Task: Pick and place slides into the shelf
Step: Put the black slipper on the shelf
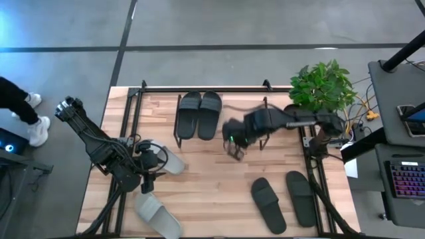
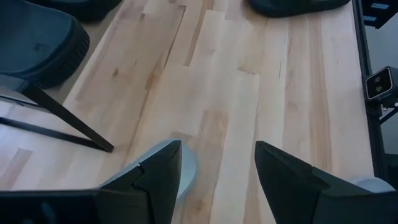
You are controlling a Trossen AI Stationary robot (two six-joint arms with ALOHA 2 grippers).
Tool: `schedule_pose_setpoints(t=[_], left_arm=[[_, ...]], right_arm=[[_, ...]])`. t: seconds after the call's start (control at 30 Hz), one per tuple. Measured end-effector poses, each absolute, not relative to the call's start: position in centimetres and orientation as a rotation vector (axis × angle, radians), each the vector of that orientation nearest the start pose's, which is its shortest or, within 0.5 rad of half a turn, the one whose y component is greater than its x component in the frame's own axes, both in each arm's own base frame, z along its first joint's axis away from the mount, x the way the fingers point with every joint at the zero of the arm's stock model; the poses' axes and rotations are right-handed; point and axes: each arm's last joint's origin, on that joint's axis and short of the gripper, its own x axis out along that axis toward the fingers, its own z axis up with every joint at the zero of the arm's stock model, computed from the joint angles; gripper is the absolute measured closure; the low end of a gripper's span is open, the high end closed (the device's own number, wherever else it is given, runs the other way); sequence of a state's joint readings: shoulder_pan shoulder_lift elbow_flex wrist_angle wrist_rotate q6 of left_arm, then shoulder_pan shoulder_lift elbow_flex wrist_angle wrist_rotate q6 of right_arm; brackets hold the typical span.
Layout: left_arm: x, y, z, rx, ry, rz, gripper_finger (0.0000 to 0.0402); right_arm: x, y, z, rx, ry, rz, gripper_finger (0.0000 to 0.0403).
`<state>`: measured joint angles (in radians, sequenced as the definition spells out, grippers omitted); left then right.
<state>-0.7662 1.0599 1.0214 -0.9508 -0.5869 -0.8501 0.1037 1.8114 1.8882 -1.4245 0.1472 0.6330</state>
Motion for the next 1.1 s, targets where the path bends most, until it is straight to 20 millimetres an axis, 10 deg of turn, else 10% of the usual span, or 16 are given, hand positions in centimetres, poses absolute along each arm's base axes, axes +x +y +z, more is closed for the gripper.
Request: schedule_pose_setpoints(t=[0.37, 0.6, 1.1], left_arm=[[14.7, -11.9, 30.7, -0.054, 0.755, 0.133, 0.0212], [14.6, -11.8, 30.8, -0.029, 0.754, 0.121, 0.0212], [14.6, -11.7, 30.8, -0.039, 0.753, 0.123, 0.0212]], right_arm=[[30.3, 17.0, 34.1, 0.366, 1.227, -0.394, 0.0385], [27.6, 24.6, 30.7, 0.415, 1.28, -0.458, 0.0337], [25.6, 31.8, 21.6, 0.053, 1.499, -0.498, 0.023]])
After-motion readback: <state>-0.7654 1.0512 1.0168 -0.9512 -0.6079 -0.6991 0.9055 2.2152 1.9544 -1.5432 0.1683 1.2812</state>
